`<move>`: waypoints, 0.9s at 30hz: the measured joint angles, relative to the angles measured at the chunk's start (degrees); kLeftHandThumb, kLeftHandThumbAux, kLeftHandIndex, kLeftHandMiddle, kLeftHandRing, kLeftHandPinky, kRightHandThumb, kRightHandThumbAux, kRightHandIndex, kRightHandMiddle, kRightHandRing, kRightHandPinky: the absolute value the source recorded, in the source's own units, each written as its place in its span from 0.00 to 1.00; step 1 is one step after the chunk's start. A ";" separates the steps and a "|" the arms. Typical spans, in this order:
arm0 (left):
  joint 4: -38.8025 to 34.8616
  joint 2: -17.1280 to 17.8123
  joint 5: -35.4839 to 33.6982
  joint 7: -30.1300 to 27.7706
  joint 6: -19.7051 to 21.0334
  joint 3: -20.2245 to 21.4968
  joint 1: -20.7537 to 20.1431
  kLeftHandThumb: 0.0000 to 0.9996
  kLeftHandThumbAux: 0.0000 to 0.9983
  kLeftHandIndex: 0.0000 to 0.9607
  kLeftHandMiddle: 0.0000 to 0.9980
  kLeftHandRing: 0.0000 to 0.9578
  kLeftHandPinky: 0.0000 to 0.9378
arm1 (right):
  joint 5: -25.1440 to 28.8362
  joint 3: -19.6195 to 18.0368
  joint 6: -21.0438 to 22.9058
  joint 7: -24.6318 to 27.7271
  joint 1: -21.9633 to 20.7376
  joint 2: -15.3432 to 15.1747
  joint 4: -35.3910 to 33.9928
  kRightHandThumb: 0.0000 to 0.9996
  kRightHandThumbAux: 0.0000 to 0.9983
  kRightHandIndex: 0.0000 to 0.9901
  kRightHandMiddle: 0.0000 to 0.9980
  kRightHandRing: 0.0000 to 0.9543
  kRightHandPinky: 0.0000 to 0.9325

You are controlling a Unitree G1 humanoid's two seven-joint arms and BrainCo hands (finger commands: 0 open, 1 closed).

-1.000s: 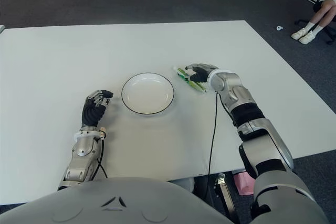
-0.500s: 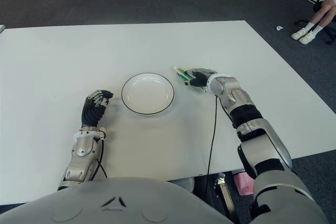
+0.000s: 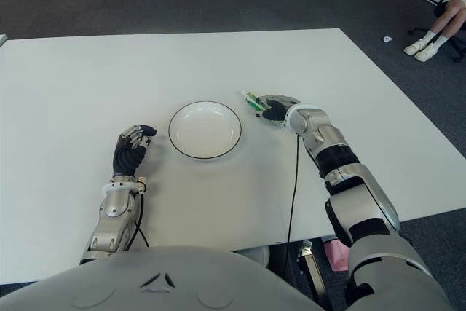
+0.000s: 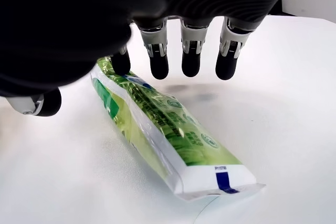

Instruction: Put the toothpaste on the table into the plate.

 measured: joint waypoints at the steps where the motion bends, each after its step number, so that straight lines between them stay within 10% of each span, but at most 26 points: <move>1: 0.00 0.00 -0.02 0.00 0.00 0.02 0.00 0.71 0.72 0.43 0.41 0.38 0.34 | 0.00 0.02 0.00 -0.24 -0.24 0.21 0.66 0.50 0.17 0.00 0.00 0.00 0.00; 27: 0.02 0.02 -0.98 0.00 -1.48 0.59 0.78 0.71 0.72 0.44 0.41 0.38 0.35 | -0.50 2.31 1.40 -16.42 -6.08 7.99 21.53 0.53 0.22 0.00 0.00 0.00 0.11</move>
